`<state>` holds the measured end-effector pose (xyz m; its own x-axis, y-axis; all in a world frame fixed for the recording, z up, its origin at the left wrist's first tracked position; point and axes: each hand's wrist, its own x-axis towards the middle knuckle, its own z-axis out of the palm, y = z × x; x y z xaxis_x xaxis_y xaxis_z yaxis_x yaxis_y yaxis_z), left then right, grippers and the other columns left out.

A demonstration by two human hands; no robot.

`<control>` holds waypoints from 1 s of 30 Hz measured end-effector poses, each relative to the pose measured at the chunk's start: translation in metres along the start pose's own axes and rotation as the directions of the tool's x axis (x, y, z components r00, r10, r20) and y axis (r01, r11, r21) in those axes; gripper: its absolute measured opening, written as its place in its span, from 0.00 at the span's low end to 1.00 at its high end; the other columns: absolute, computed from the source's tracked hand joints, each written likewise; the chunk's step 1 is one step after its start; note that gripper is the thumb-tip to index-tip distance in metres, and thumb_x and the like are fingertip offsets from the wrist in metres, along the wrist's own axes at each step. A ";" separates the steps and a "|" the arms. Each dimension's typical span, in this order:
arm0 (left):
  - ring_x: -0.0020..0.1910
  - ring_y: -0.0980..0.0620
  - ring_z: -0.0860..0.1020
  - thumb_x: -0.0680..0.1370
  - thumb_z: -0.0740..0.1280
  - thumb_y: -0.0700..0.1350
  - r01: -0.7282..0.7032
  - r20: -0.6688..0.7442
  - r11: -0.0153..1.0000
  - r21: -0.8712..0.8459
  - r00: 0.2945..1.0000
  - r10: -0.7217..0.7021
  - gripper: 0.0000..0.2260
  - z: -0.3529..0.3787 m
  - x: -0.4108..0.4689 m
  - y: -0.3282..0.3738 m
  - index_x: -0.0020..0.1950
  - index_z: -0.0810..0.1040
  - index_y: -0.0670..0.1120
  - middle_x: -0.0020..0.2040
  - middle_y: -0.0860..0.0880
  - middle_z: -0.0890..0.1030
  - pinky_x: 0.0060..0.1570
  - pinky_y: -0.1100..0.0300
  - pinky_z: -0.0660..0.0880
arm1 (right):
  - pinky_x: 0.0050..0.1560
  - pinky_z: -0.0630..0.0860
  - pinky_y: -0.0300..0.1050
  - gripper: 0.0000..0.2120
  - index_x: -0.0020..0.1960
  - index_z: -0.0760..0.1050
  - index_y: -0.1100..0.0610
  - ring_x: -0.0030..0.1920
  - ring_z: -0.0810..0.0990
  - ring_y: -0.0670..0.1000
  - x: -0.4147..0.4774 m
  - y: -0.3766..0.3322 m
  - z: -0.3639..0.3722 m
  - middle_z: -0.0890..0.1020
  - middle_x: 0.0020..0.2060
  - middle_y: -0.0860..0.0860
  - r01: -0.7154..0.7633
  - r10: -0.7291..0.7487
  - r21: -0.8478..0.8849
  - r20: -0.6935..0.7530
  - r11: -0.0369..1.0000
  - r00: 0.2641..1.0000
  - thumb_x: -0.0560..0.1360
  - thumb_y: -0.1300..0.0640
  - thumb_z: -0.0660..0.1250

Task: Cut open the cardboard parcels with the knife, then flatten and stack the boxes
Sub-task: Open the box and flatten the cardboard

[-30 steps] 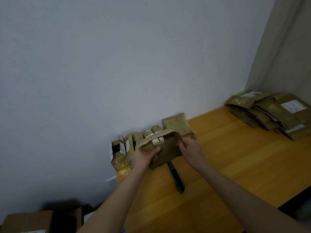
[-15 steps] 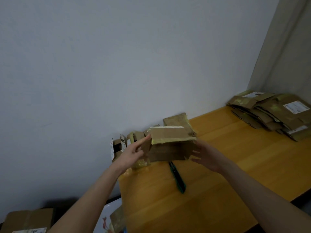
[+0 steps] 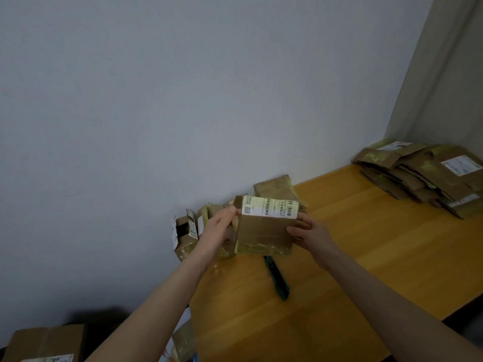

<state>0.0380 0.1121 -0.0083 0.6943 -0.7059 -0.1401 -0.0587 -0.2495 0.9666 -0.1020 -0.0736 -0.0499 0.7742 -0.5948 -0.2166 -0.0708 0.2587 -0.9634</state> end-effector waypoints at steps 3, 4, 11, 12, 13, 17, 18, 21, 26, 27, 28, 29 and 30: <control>0.66 0.49 0.72 0.72 0.62 0.68 0.093 -0.053 0.982 -0.165 0.993 -0.103 0.23 0.004 0.003 -0.009 0.54 0.84 0.54 0.65 0.51 0.78 0.62 0.42 0.73 | 0.49 0.80 0.42 0.15 0.56 0.80 0.56 0.53 0.80 0.48 -0.001 -0.003 0.003 0.82 0.50 0.47 0.102 -0.106 -0.126 -0.031 0.987 0.994 0.74 0.71 0.67; 0.65 0.47 0.73 0.75 0.64 0.63 0.115 -0.071 0.967 -0.226 0.988 -0.134 0.20 0.007 0.004 -0.008 0.53 0.84 0.50 0.67 0.48 0.76 0.56 0.45 0.77 | 0.51 0.80 0.43 0.15 0.55 0.81 0.57 0.53 0.80 0.48 -0.001 -0.002 0.004 0.83 0.49 0.46 0.124 -0.132 -0.154 -0.042 0.980 0.990 0.74 0.71 0.67; 0.60 0.48 0.75 0.75 0.72 0.42 0.118 -0.193 0.919 -0.376 0.960 -0.203 0.30 0.006 0.010 -0.005 0.75 0.65 0.52 0.66 0.49 0.70 0.57 0.44 0.77 | 0.49 0.80 0.40 0.14 0.49 0.83 0.59 0.48 0.82 0.42 -0.003 -0.005 0.003 0.83 0.49 0.43 0.224 -0.222 -0.092 0.031 0.970 0.975 0.71 0.75 0.67; 0.55 0.49 0.78 0.76 0.71 0.42 0.131 -0.187 0.922 -0.364 0.960 -0.210 0.25 0.007 0.011 -0.003 0.72 0.70 0.50 0.64 0.47 0.74 0.54 0.46 0.79 | 0.49 0.80 0.40 0.14 0.48 0.83 0.60 0.50 0.82 0.42 -0.002 -0.003 0.004 0.83 0.50 0.43 0.220 -0.216 -0.101 0.049 0.970 0.975 0.71 0.75 0.68; 0.51 0.49 0.79 0.77 0.69 0.42 0.144 -0.199 0.927 -0.345 0.954 -0.222 0.18 0.008 0.012 -0.001 0.67 0.75 0.48 0.61 0.45 0.77 0.50 0.49 0.80 | 0.50 0.80 0.41 0.13 0.48 0.83 0.59 0.51 0.82 0.42 -0.002 -0.001 0.005 0.83 0.51 0.43 0.205 -0.199 -0.115 0.061 0.972 0.978 0.71 0.74 0.68; 0.41 0.49 0.80 0.80 0.65 0.46 0.123 -0.336 0.936 -0.330 0.911 -0.238 0.08 0.007 0.019 0.003 0.55 0.79 0.43 0.47 0.45 0.82 0.33 0.59 0.77 | 0.51 0.80 0.40 0.11 0.56 0.80 0.57 0.55 0.82 0.49 0.001 0.006 0.002 0.83 0.53 0.51 0.038 -0.039 0.016 0.051 0.999 0.998 0.77 0.66 0.65; 0.38 0.51 0.78 0.81 0.64 0.46 0.112 -0.373 0.949 -0.294 0.901 -0.221 0.08 0.005 0.020 0.002 0.55 0.79 0.44 0.44 0.46 0.81 0.31 0.60 0.74 | 0.50 0.80 0.41 0.09 0.56 0.79 0.58 0.54 0.82 0.51 0.000 0.006 0.000 0.83 0.52 0.53 -0.016 0.013 0.068 0.039 0.998 0.999 0.79 0.64 0.63; 0.35 0.49 0.75 0.80 0.64 0.46 0.074 -0.428 0.983 -0.171 0.892 -0.142 0.09 0.003 0.024 -0.005 0.55 0.81 0.43 0.40 0.44 0.79 0.32 0.57 0.71 | 0.38 0.78 0.40 0.10 0.49 0.78 0.61 0.40 0.81 0.50 0.000 0.002 -0.003 0.82 0.41 0.55 -0.101 0.098 -0.051 -0.061 0.994 0.993 0.82 0.59 0.59; 0.32 0.49 0.73 0.80 0.65 0.44 0.032 -0.441 0.993 -0.111 0.894 -0.078 0.07 0.003 0.025 -0.011 0.53 0.81 0.44 0.37 0.44 0.78 0.29 0.58 0.69 | 0.25 0.61 0.38 0.18 0.35 0.68 0.57 0.24 0.63 0.46 -0.001 -0.002 0.000 0.66 0.25 0.49 -0.142 0.126 -0.157 -0.111 0.977 0.986 0.82 0.53 0.59; 0.32 0.50 0.73 0.80 0.65 0.44 0.028 -0.439 0.995 -0.097 0.896 -0.068 0.08 0.003 0.025 -0.011 0.54 0.81 0.43 0.38 0.45 0.78 0.28 0.59 0.68 | 0.25 0.60 0.38 0.19 0.33 0.67 0.57 0.24 0.62 0.46 -0.001 -0.003 0.002 0.65 0.24 0.48 -0.134 0.109 -0.197 -0.131 0.971 0.985 0.82 0.52 0.60; 0.33 0.50 0.73 0.80 0.65 0.44 0.023 -0.437 0.996 -0.082 0.898 -0.057 0.08 0.003 0.026 -0.012 0.54 0.81 0.43 0.39 0.45 0.79 0.28 0.60 0.68 | 0.26 0.61 0.39 0.20 0.32 0.68 0.57 0.24 0.63 0.46 0.000 -0.004 0.003 0.66 0.24 0.48 -0.111 0.072 -0.266 -0.154 0.957 0.985 0.81 0.51 0.62; 0.34 0.51 0.74 0.80 0.65 0.44 0.015 -0.438 0.998 -0.062 0.898 -0.041 0.08 0.002 0.025 -0.011 0.53 0.81 0.43 0.40 0.46 0.79 0.28 0.62 0.69 | 0.28 0.64 0.40 0.19 0.32 0.71 0.58 0.25 0.65 0.46 0.001 -0.005 0.003 0.68 0.24 0.48 -0.080 0.018 -0.353 -0.176 0.932 0.984 0.79 0.51 0.64; 0.34 0.53 0.74 0.80 0.65 0.44 0.007 -0.443 0.999 -0.036 0.896 -0.023 0.08 0.001 0.025 -0.010 0.52 0.81 0.43 0.40 0.46 0.79 0.28 0.65 0.69 | 0.31 0.67 0.41 0.18 0.32 0.73 0.59 0.27 0.67 0.47 0.000 -0.007 0.004 0.70 0.24 0.48 -0.052 -0.029 -0.420 -0.185 0.906 0.982 0.78 0.52 0.66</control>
<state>0.0552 0.0956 -0.0219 0.9414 -0.3333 -0.0523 -0.0276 -0.2305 0.9727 -0.0989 -0.0729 -0.0427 0.6464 -0.7324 -0.2142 -0.3691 -0.0545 -0.9278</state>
